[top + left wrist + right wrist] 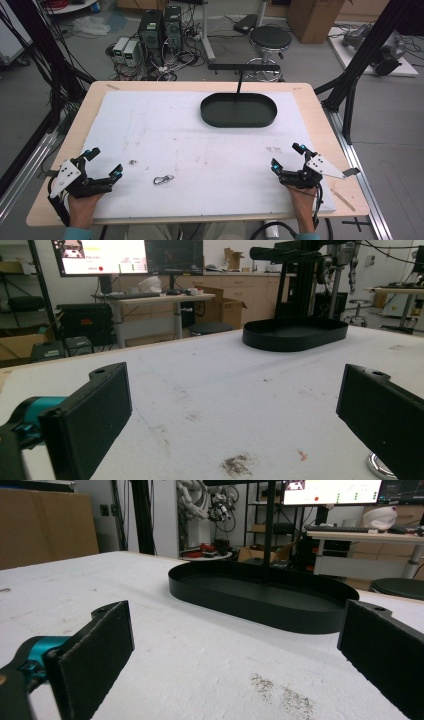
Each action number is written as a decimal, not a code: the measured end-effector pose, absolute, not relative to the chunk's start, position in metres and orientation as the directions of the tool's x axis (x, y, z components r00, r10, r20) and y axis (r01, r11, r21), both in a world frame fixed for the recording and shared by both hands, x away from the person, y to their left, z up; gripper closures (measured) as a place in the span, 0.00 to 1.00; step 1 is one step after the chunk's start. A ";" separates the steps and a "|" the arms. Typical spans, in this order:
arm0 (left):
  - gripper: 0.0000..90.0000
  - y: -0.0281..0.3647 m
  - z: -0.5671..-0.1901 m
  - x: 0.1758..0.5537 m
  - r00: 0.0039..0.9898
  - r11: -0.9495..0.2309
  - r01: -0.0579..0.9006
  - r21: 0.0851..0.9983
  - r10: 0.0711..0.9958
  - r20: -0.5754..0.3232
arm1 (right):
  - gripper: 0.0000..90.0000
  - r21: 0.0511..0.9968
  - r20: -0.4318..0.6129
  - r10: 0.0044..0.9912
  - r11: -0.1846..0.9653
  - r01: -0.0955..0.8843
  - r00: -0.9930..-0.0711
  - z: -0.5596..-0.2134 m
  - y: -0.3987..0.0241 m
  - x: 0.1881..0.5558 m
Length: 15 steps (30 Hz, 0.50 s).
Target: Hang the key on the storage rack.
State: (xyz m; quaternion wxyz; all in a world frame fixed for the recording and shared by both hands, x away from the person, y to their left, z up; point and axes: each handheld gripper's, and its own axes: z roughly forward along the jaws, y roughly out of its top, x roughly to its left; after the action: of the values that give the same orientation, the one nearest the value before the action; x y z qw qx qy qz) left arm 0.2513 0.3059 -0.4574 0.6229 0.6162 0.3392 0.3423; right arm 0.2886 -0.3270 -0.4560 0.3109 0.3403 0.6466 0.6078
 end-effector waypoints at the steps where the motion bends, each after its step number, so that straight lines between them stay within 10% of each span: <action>1: 0.02 0.306 -0.457 0.251 0.536 0.001 -0.011 1.000 0.844 0.005 | 0.01 0.997 0.014 0.816 0.029 0.066 -0.578 -0.456 -0.327 0.289; 15: 0.02 0.306 -0.457 0.251 0.530 0.007 -0.010 1.000 0.848 -0.001 | 0.01 0.998 0.014 0.820 0.022 0.055 -0.573 -0.456 -0.327 0.287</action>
State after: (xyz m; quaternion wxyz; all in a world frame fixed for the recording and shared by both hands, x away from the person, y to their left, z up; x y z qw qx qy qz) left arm 0.2514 0.3059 -0.4571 0.6224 0.6144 0.3409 0.3449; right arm 0.2870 -0.3268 -0.4560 0.3128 0.3403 0.6428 0.6109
